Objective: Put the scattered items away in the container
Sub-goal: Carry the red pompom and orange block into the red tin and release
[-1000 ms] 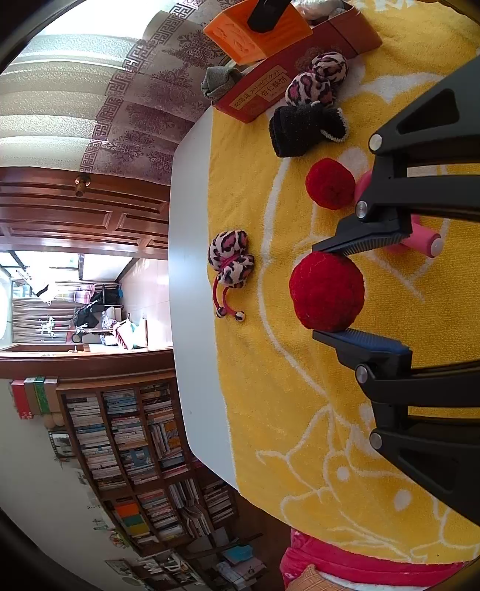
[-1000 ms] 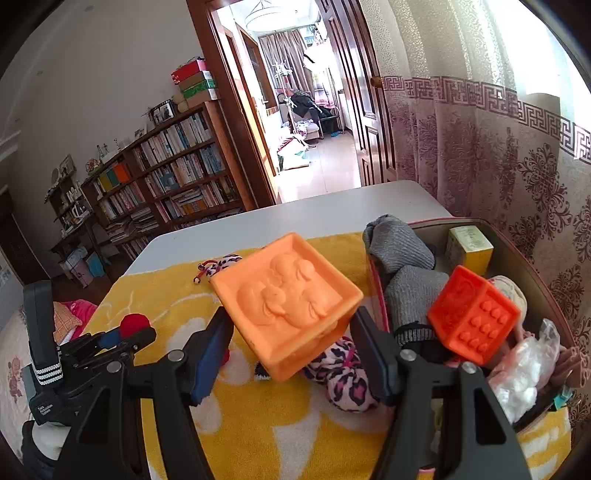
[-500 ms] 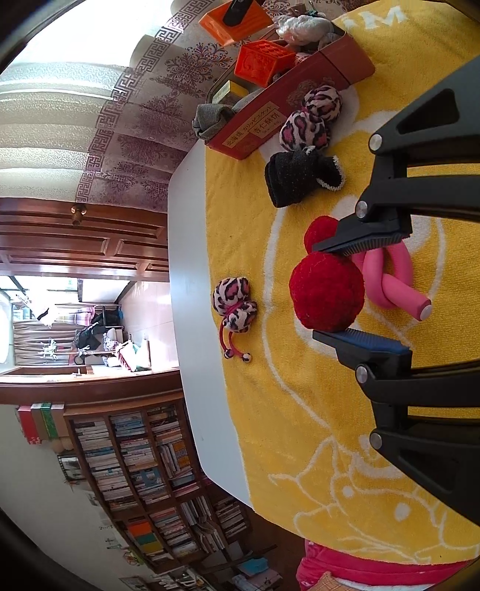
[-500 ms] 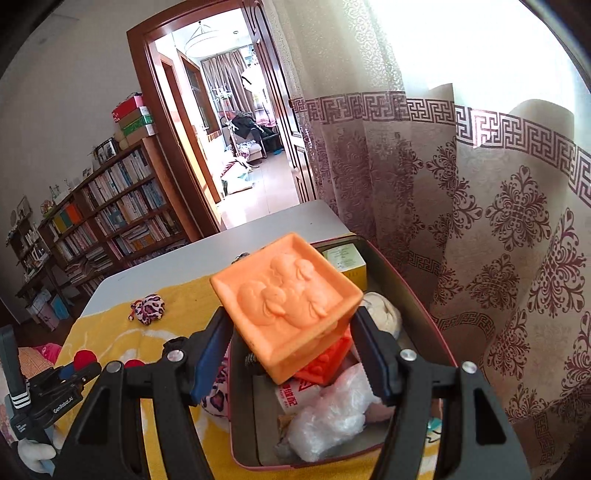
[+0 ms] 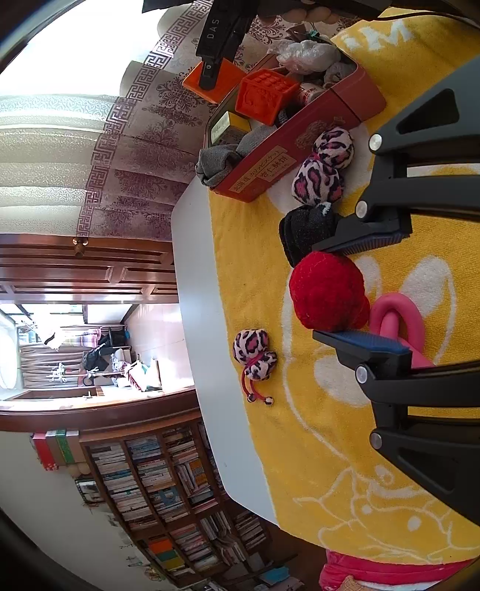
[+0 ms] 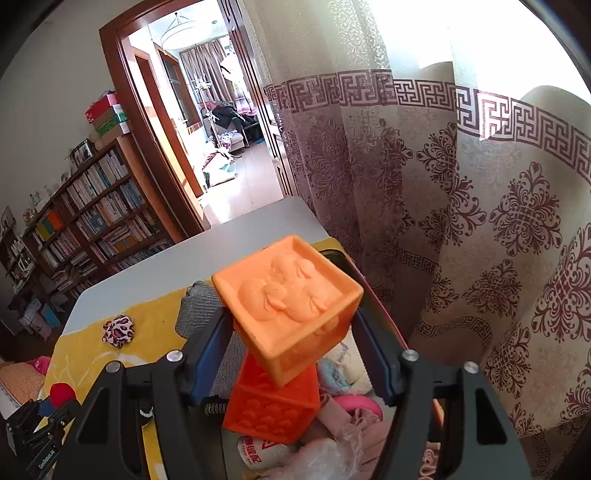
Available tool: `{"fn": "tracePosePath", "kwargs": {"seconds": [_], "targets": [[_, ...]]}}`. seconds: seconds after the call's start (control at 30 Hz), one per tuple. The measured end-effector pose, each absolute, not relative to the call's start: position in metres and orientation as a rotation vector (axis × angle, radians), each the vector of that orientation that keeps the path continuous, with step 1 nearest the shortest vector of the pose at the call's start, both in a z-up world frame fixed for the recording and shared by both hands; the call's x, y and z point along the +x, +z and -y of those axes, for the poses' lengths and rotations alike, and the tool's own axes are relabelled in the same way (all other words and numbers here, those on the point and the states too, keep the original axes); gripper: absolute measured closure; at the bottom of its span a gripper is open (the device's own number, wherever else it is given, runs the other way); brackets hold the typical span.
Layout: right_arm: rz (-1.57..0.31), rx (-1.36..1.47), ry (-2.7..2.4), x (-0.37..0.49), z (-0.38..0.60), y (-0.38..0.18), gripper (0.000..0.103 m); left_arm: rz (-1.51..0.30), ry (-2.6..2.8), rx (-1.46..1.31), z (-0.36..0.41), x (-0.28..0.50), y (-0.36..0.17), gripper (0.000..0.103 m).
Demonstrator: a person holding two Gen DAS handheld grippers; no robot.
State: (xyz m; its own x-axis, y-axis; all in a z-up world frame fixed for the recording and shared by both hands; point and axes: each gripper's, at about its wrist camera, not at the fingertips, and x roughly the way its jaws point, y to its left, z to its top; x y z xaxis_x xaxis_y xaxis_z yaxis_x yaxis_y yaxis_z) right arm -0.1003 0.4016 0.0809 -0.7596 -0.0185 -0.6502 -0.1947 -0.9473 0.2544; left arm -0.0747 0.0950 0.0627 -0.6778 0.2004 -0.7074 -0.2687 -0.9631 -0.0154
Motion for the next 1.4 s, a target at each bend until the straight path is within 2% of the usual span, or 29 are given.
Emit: {"fn": "tracePosePath", "kwargs": {"seconds": [0.2, 0.77, 1.1, 1.2, 1.3, 1.4], "targets": [[-0.573, -1.042, 2.842, -0.106, -0.411, 0.082, 0.026, -0.171, 2.638, -1.095, -0.117, -0.078, 0.065, 0.063], [-0.573, -0.778, 2.789, -0.062, -0.427, 0.079, 0.026, -0.181, 2.471, -1.014, -0.216, -0.102, 0.089, 0.063], [-0.623, -0.742, 2.783, -0.056, -0.435, 0.075, 0.026, -0.157, 2.387, -1.068, -0.274, -0.142, 0.076, 0.063], [-0.65, -0.745, 2.768, -0.057, -0.439, 0.071, 0.027, -0.149, 2.363, -1.107, -0.283, -0.152, 0.068, 0.061], [-0.656, -0.746, 2.76, -0.057, -0.442, 0.069, 0.026, -0.126, 2.343, -1.143, -0.281, -0.155, 0.061, 0.048], [-0.656, -0.742, 2.761, -0.056, -0.442, 0.069, 0.026, -0.104, 2.343, -1.143, -0.274, -0.15, 0.058, 0.048]]}}
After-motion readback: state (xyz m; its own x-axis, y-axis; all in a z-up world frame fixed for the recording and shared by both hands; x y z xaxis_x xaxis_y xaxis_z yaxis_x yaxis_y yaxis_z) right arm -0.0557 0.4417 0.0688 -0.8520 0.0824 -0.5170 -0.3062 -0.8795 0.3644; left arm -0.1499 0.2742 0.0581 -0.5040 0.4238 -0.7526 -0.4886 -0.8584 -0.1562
